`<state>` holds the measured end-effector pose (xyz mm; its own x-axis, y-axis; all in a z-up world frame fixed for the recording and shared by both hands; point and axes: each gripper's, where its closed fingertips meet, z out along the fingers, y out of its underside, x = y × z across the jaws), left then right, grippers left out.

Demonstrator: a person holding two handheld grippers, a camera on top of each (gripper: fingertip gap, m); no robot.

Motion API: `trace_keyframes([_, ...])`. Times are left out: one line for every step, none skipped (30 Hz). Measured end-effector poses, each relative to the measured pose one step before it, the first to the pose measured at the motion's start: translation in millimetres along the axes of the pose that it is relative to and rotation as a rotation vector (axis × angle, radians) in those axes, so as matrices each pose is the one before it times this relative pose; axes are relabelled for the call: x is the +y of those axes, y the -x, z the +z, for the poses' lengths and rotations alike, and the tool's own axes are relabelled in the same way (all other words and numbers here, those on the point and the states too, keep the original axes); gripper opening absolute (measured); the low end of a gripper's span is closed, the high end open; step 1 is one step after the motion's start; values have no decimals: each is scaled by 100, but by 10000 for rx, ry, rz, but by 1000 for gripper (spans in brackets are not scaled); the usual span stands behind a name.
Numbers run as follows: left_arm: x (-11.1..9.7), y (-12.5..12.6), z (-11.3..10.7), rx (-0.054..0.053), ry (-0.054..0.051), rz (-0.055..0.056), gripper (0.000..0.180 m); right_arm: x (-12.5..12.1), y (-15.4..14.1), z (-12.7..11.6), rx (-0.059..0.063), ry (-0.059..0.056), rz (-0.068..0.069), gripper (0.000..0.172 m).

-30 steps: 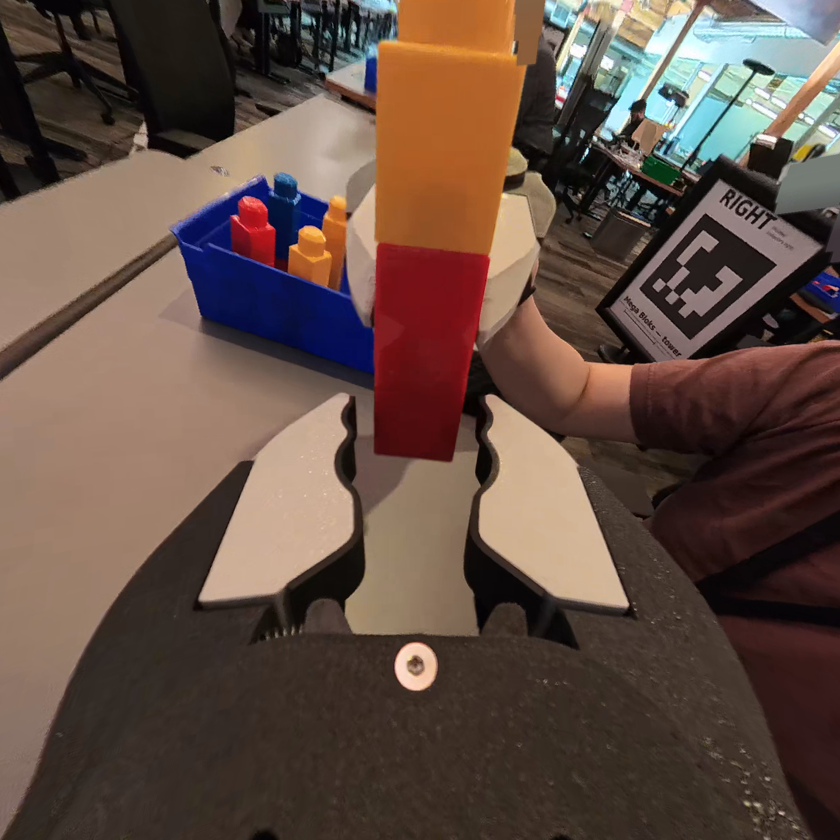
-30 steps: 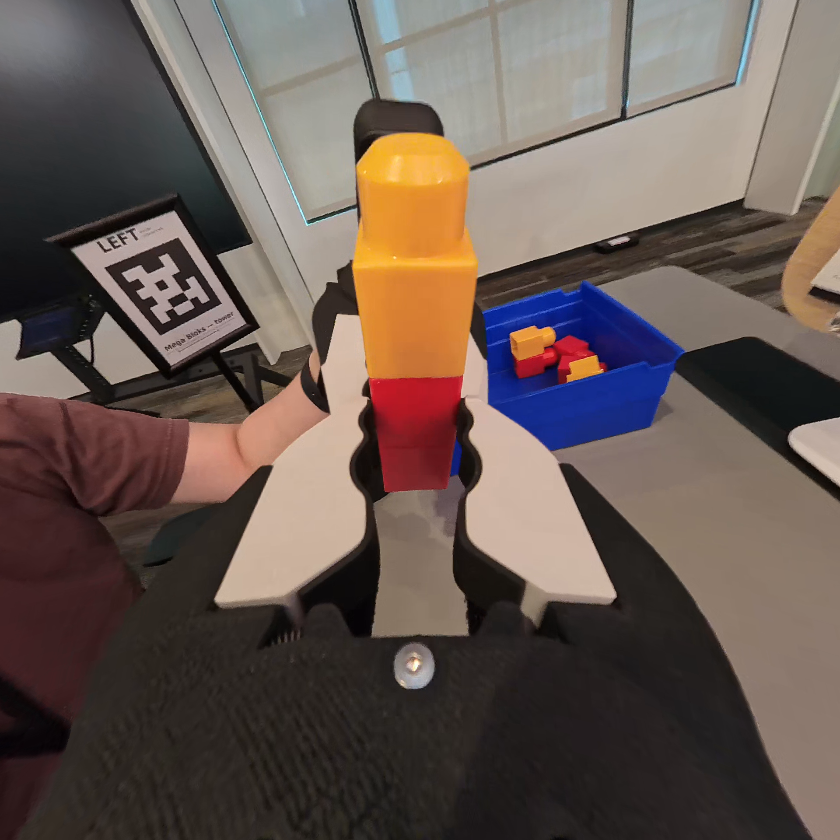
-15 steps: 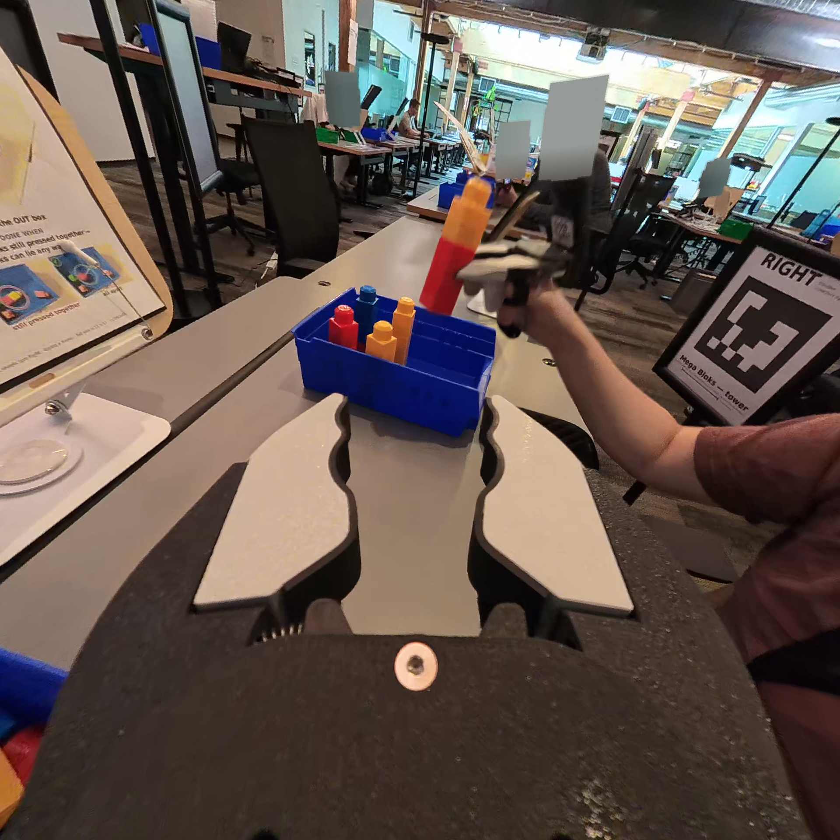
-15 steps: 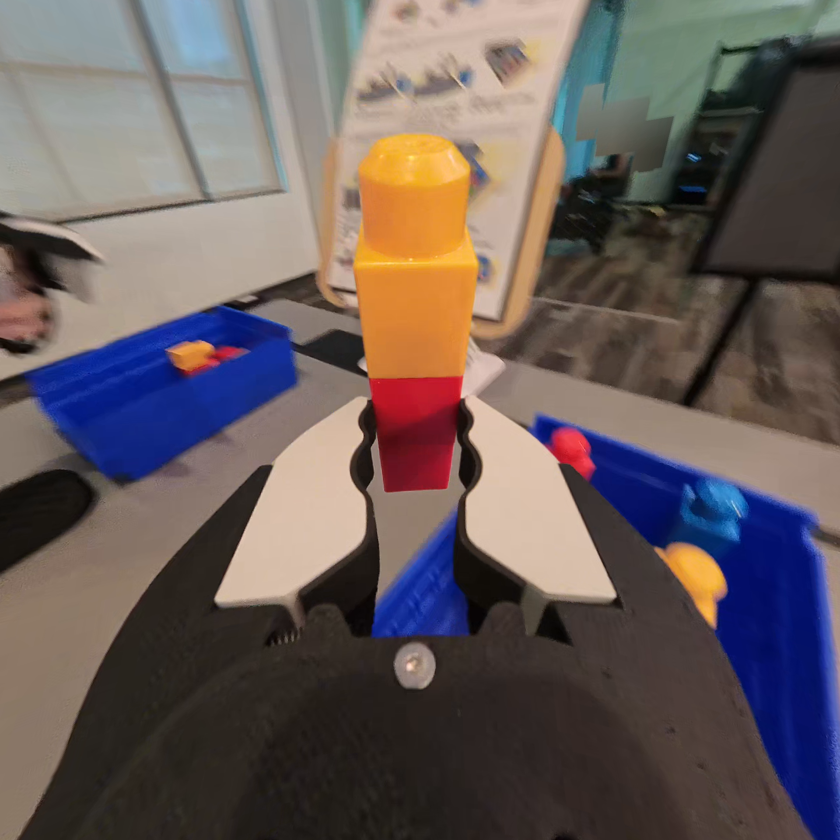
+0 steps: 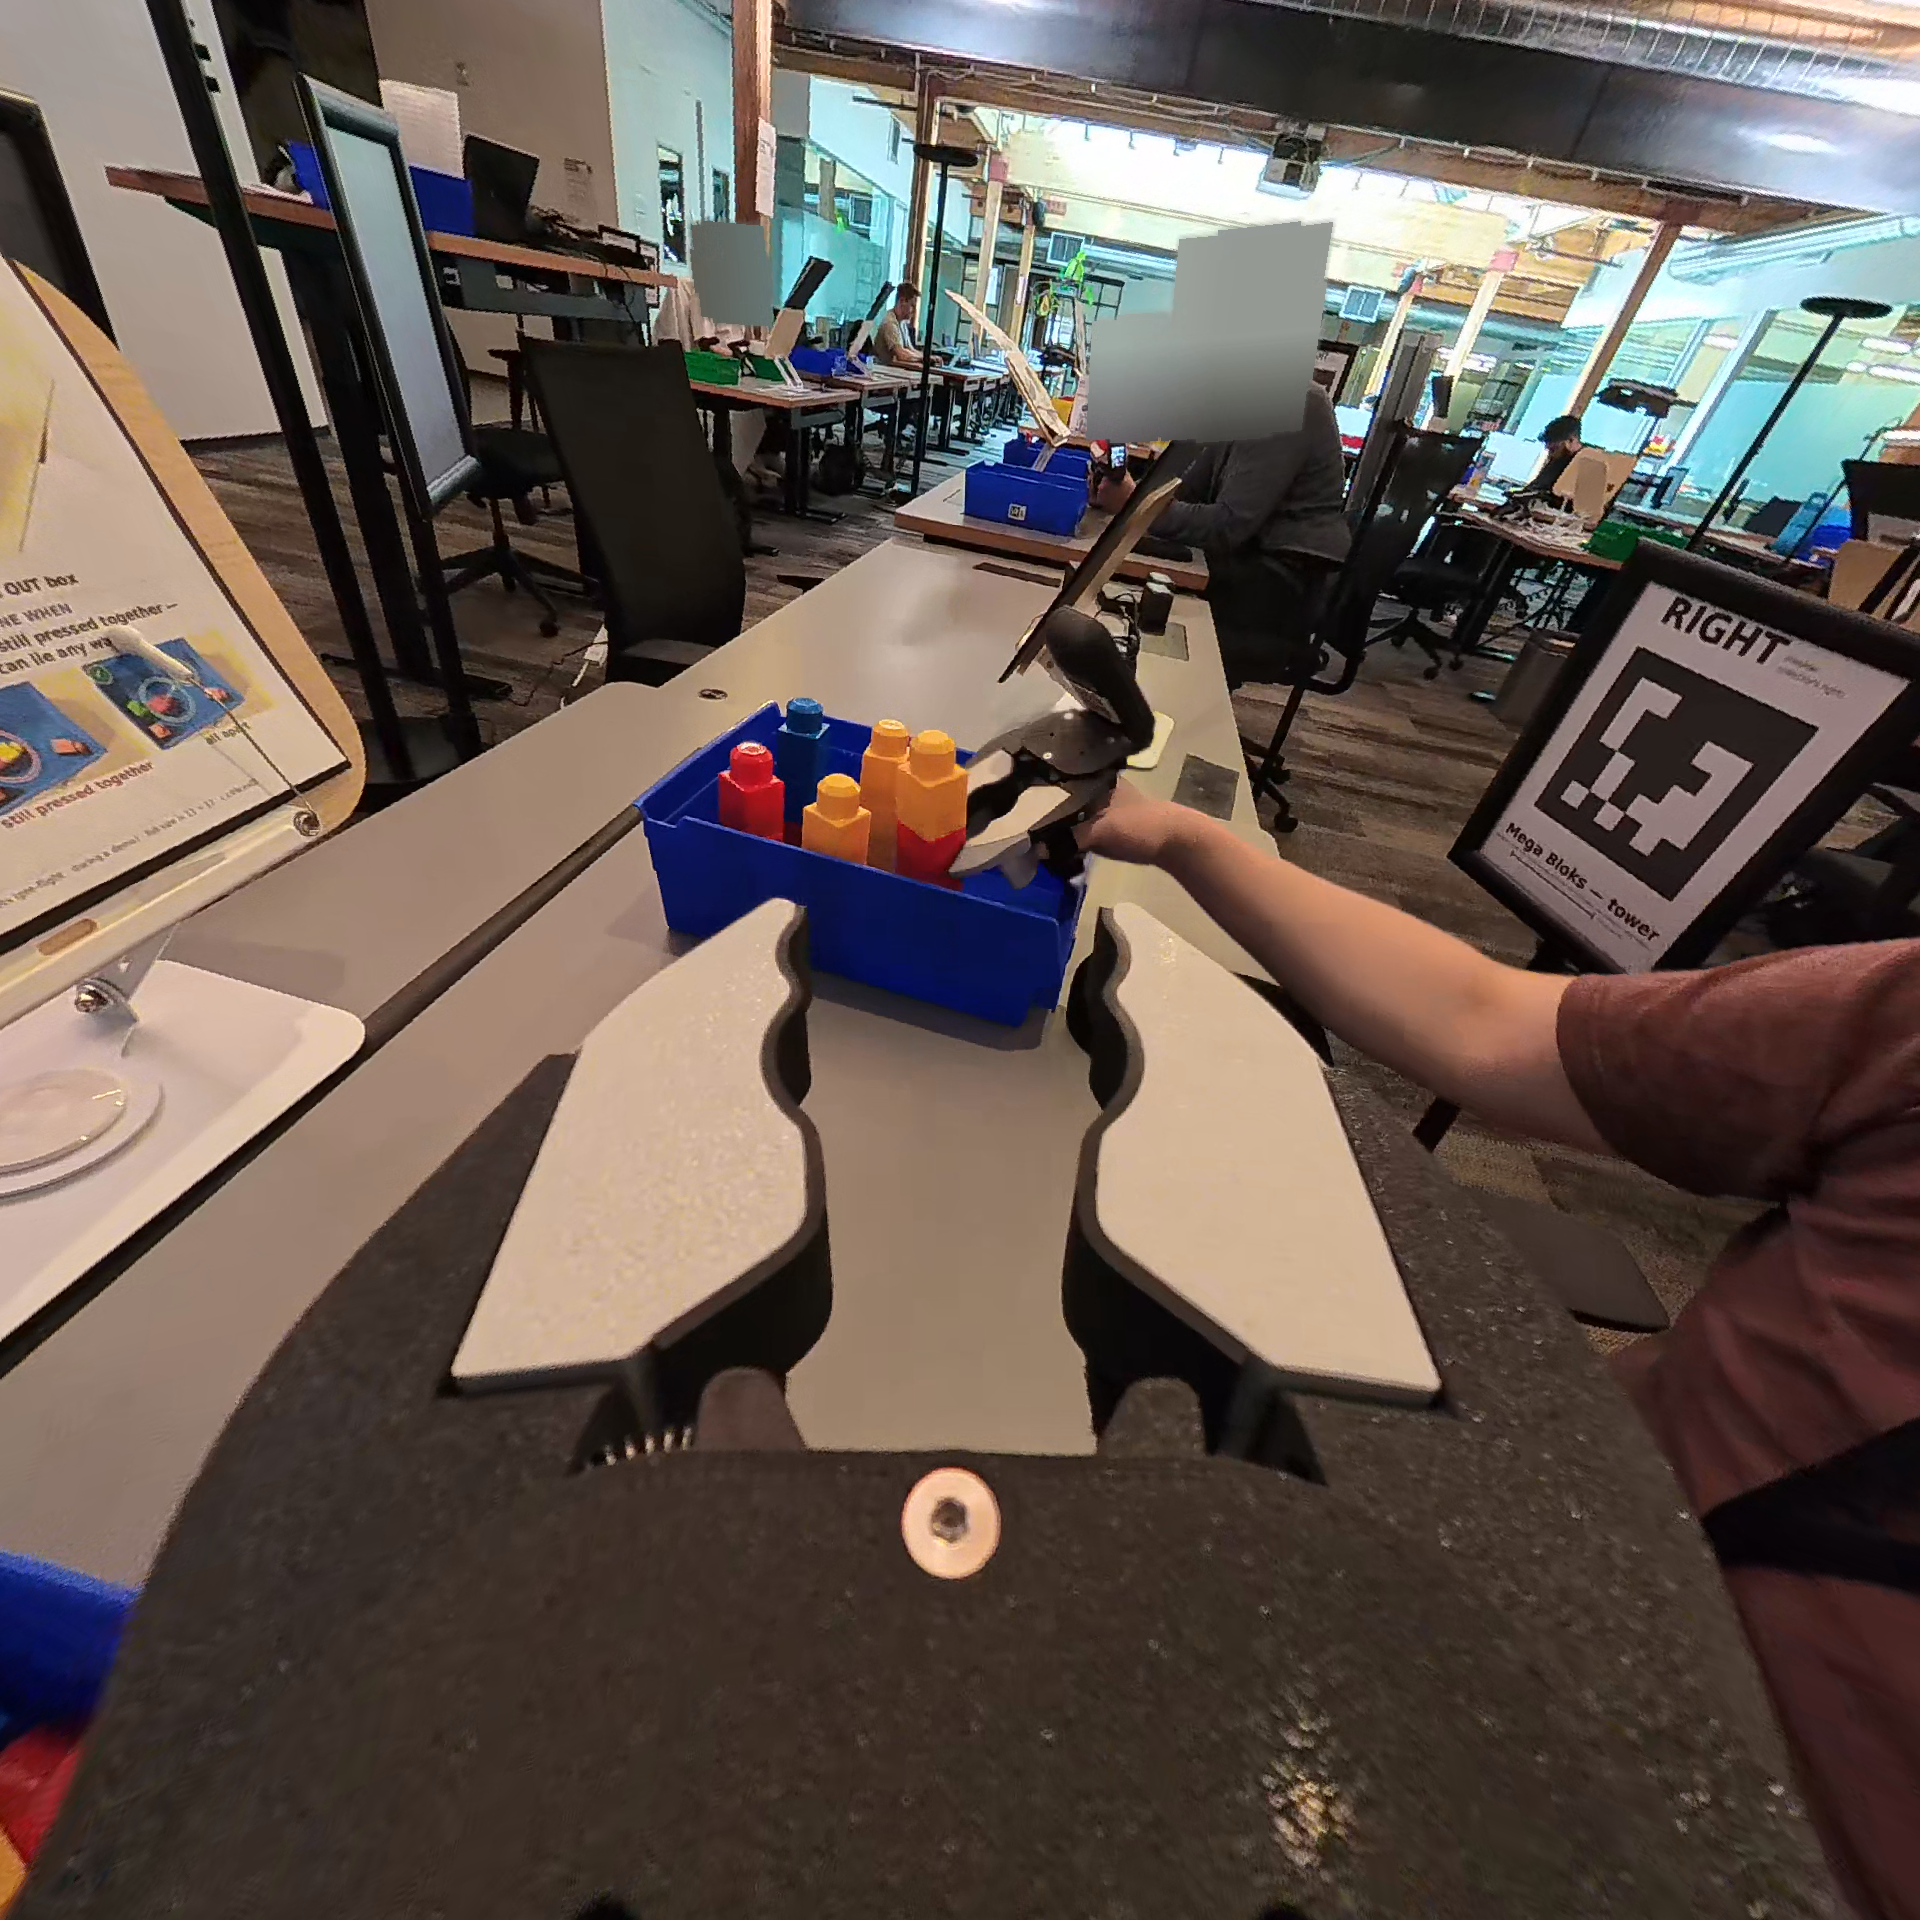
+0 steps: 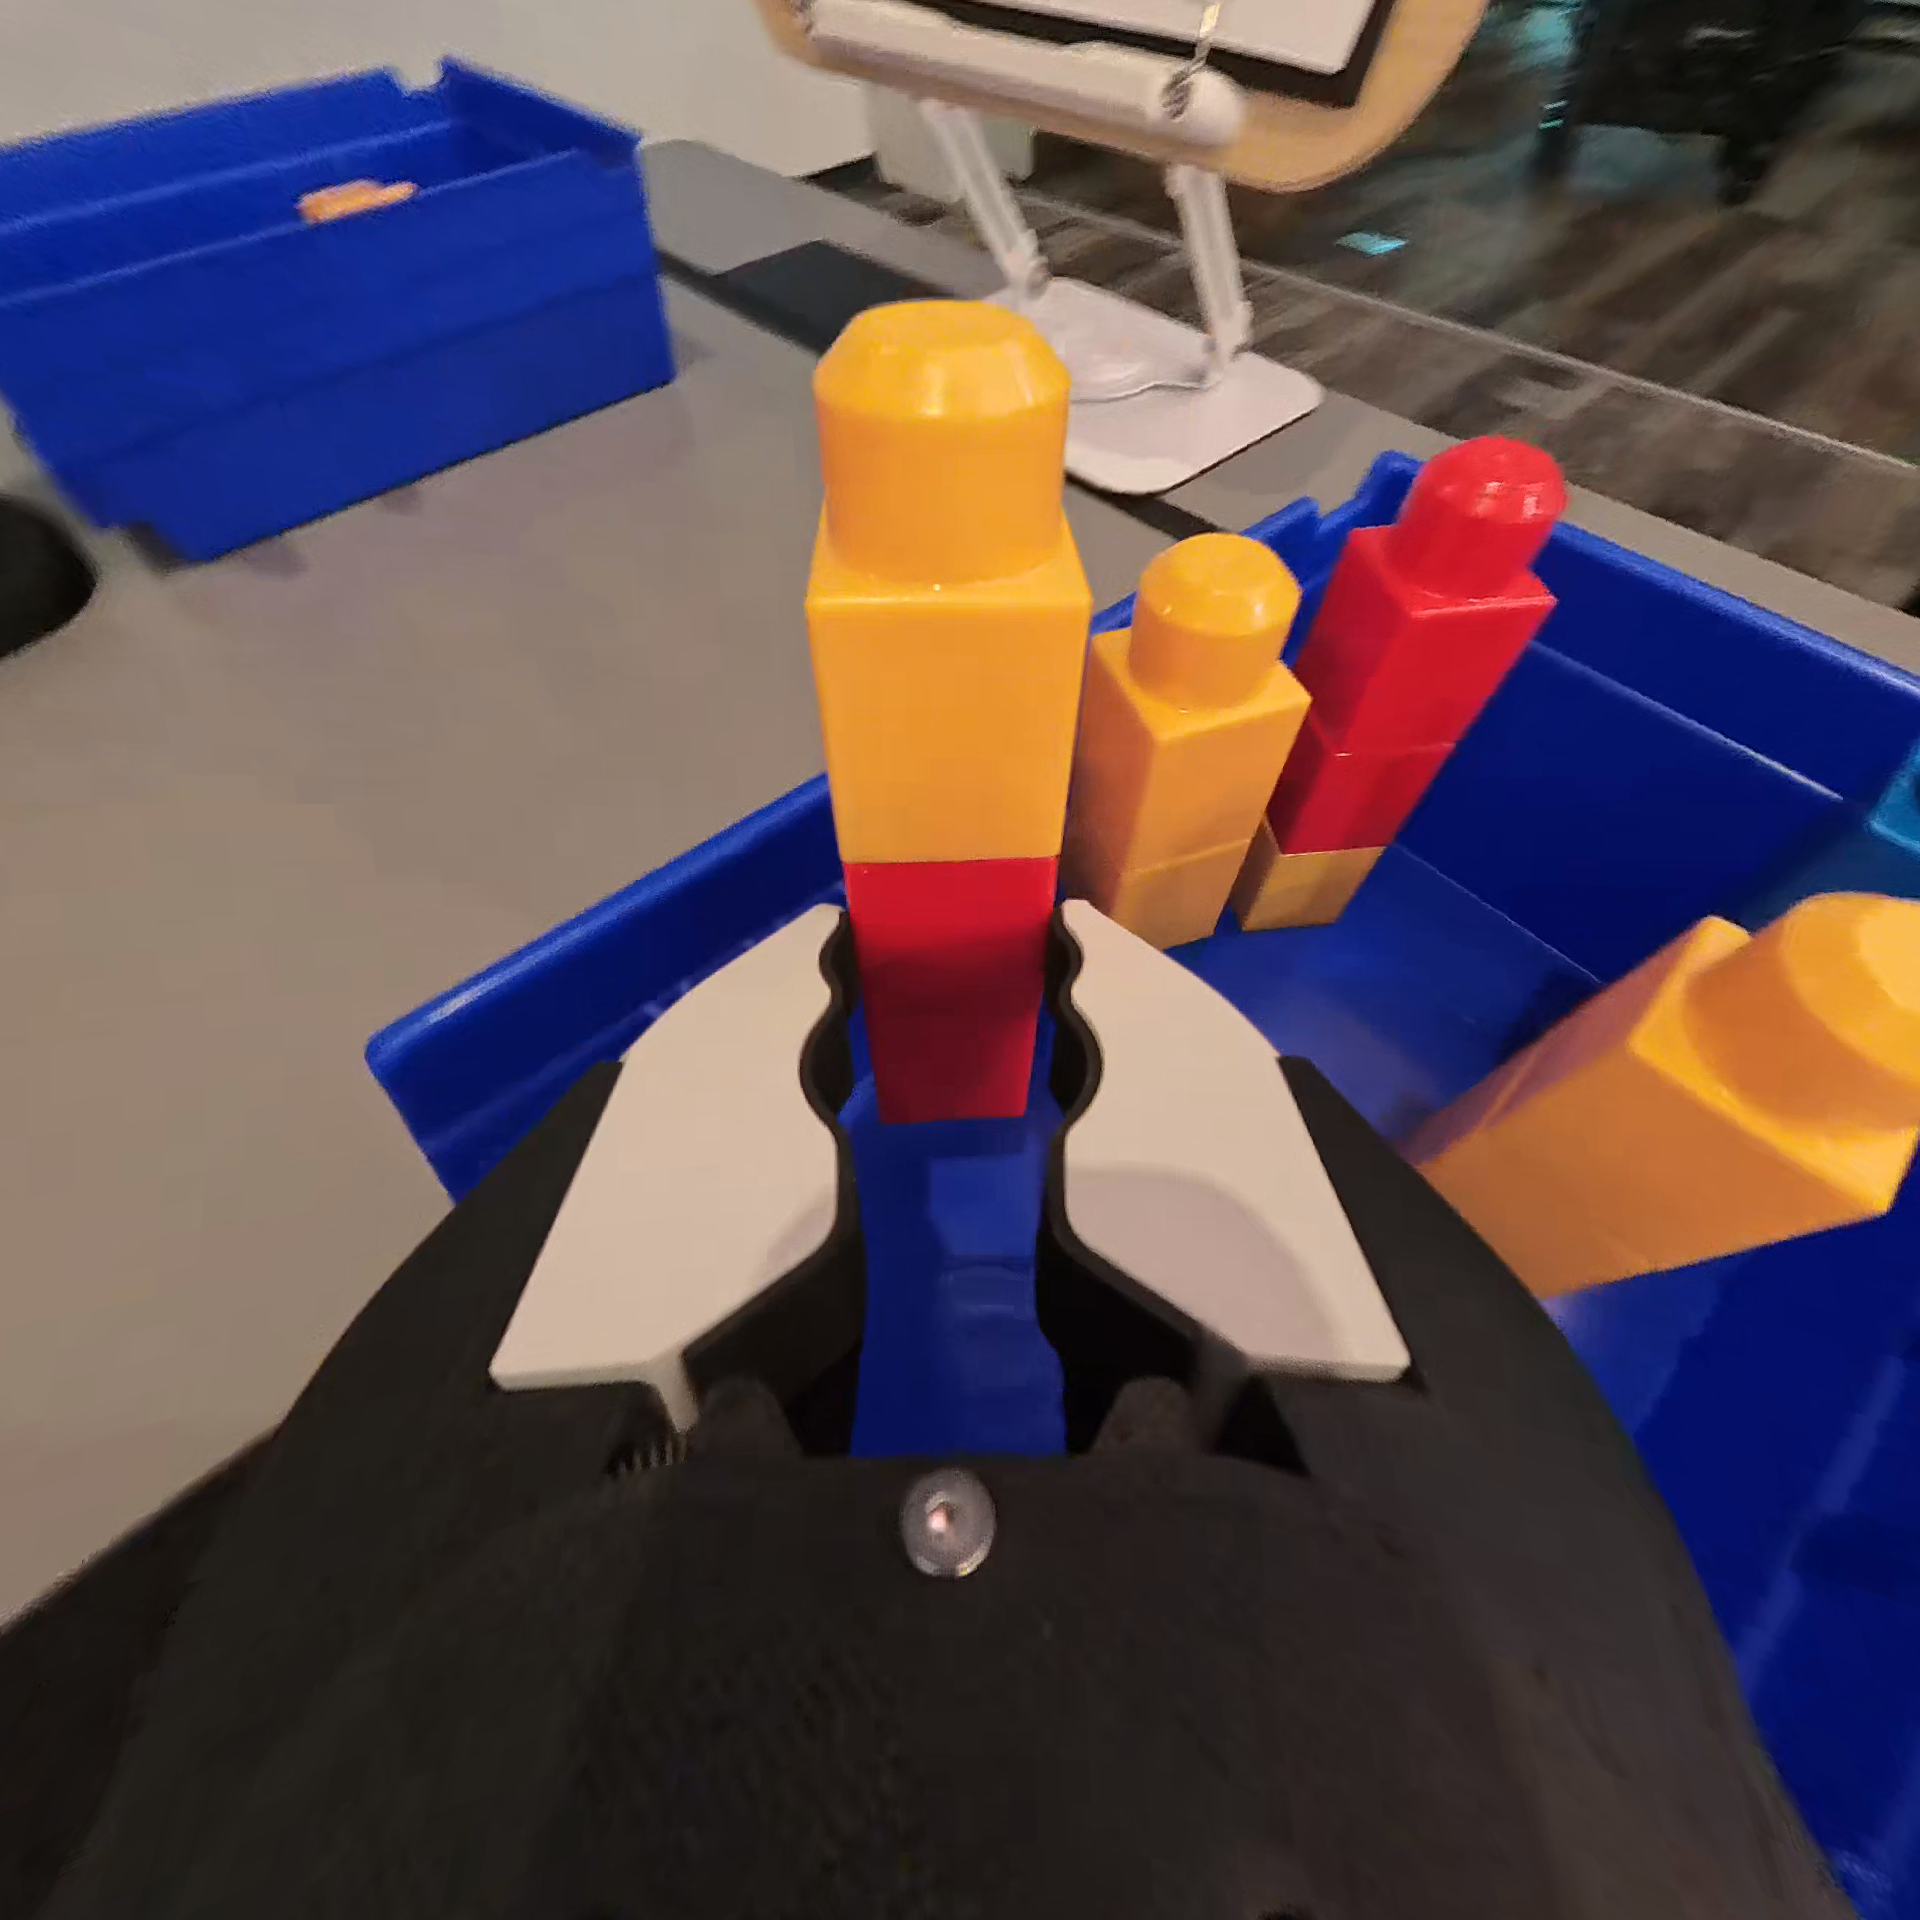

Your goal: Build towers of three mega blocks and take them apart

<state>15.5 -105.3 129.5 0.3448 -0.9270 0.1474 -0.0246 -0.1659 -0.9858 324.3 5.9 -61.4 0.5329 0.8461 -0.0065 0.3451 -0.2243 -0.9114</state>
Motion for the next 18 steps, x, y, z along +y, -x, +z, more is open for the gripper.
trace_keyframes([60,-44,71,26,26,9,51,178,52,27,-400,129,-268,36])
trace_keyframes([31,-10,100,16,17,-6,51,189,77,92,-400,125,-245,36])
trace_keyframes([45,-10,113,16,30,-10,51,281,-8,118,-298,191,-217,36])
trace_keyframes([80,-35,125,29,49,4,50,399,-109,122,-181,266,-197,36])
trace_keyframes([95,-26,123,20,53,-3,50,411,-72,127,-134,280,-215,36])
trace_keyframes([108,-10,121,9,57,-4,50,310,14,177,-131,197,-259,36])
trace_keyframes([109,-16,118,13,57,8,50,234,-15,175,-79,114,-238,36])
trace_keyframes([110,17,113,-1,61,-2,49,231,-54,198,-62,95,-130,36])
trace_keyframes([91,56,109,-17,48,-12,49,224,-10,188,-96,59,-47,36])
trace_keyframes([80,32,122,0,33,-16,49,181,-13,154,-85,-3,-33,36])
trace_keyframes([63,-20,124,35,28,-24,49,125,-67,114,-58,-59,-21,36])
trace_keyframes([69,8,120,22,26,-28,49,72,-50,88,-45,-97,-12,36])
trace_keyframes([105,0,121,15,45,-18,49,25,1,86,-71,-122,-14,36])
trace_keyframes([123,13,127,2,59,-2,49,15,73,94,-111,-138,-13,36])
trace_keyframes([109,37,118,-12,56,3,49,69,52,113,-96,-89,-10,36])
trace_keyframes([98,18,106,3,47,-6,49,245,3,135,-63,34,1,36])
trace_keyframes([68,-8,98,24,31,-11,49,364,-27,136,-42,117,21,36])
trace_keyframes([73,-1,86,20,34,-15,49,161,-31,64,-34,7,51,37])
